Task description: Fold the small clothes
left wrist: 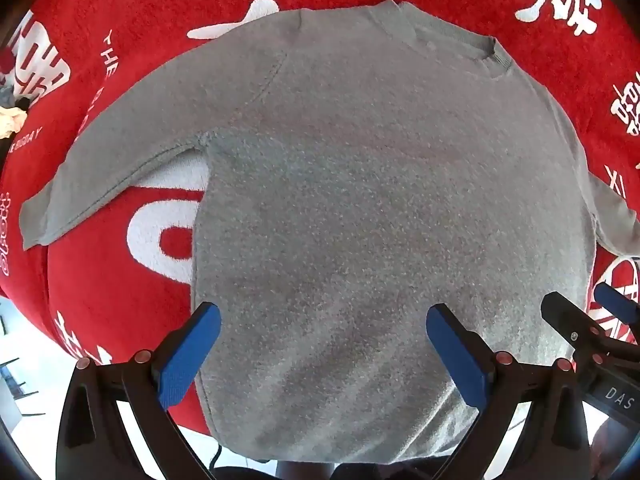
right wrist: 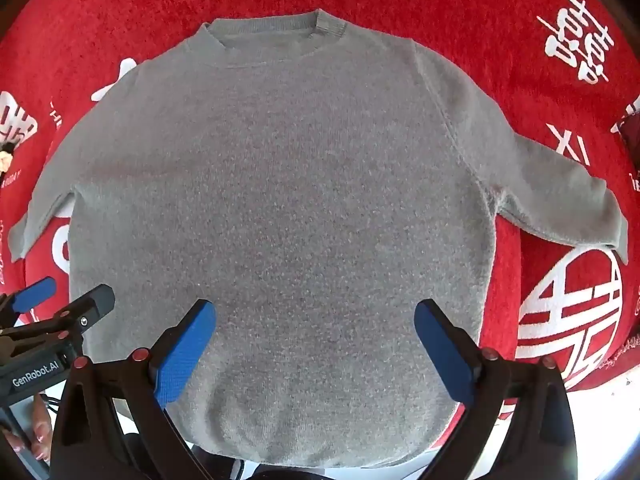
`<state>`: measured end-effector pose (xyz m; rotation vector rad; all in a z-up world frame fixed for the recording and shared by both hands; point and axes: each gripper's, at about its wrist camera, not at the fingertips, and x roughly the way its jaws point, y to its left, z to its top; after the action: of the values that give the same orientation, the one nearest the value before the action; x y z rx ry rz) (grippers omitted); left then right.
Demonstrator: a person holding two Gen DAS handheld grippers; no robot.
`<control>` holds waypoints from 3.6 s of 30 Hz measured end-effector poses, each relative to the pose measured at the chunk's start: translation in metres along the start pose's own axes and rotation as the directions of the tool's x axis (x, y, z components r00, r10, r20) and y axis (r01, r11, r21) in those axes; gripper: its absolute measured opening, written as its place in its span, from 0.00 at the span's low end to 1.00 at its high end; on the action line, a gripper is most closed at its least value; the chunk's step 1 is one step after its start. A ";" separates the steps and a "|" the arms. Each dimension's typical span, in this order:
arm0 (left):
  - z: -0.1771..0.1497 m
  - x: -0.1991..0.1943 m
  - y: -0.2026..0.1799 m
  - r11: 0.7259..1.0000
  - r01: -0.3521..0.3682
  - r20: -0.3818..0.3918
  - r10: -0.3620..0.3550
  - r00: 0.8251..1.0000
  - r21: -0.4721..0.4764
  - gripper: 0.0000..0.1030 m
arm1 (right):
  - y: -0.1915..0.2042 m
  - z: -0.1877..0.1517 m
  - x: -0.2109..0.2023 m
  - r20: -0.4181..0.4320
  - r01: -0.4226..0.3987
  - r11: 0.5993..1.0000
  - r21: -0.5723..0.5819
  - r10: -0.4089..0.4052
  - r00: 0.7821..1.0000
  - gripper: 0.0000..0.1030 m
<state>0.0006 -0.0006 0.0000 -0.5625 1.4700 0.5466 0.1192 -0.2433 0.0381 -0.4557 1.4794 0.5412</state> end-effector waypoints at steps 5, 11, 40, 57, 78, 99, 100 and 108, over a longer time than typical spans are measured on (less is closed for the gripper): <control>-0.002 0.000 -0.004 1.000 -0.001 -0.006 0.001 1.000 -0.015 1.00 | -0.002 -0.002 0.000 -0.004 0.001 1.000 0.001 -0.001 1.000 0.97; -0.005 -0.003 -0.007 1.000 -0.005 0.000 0.005 1.000 -0.022 1.00 | -0.002 -0.004 0.000 -0.007 -0.002 1.000 0.001 0.002 1.000 0.97; -0.005 -0.008 -0.001 1.000 -0.001 0.011 0.001 1.000 -0.006 1.00 | 0.007 -0.003 -0.005 -0.002 0.011 1.000 -0.005 -0.011 1.000 0.97; 0.001 -0.006 0.011 1.000 0.027 0.005 -0.027 1.000 -0.007 1.00 | 0.019 -0.001 -0.009 0.004 0.027 1.000 -0.013 -0.027 1.000 0.97; 0.006 -0.004 0.028 0.997 0.060 0.026 -0.058 0.998 -0.057 1.00 | 0.036 0.002 -0.010 0.005 0.043 0.998 -0.050 -0.042 0.999 0.97; 0.013 -0.008 0.102 0.938 0.254 0.189 -0.212 0.959 -0.238 1.00 | 0.076 0.009 -0.010 0.025 0.049 0.991 -0.127 -0.047 0.999 0.97; 0.014 -0.007 0.120 0.921 0.268 0.211 -0.213 0.954 -0.281 1.00 | 0.079 0.009 -0.009 0.026 0.048 0.990 -0.135 -0.045 0.999 0.97; 0.000 0.002 0.284 0.763 0.294 0.366 -0.082 0.927 -0.575 1.00 | 0.118 0.012 -0.004 0.019 0.008 0.980 -0.199 -0.005 1.000 0.97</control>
<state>-0.1850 0.2141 -0.0071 -1.0796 0.8785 0.9265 0.0584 -0.1415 0.0477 -0.6101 1.4111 0.6902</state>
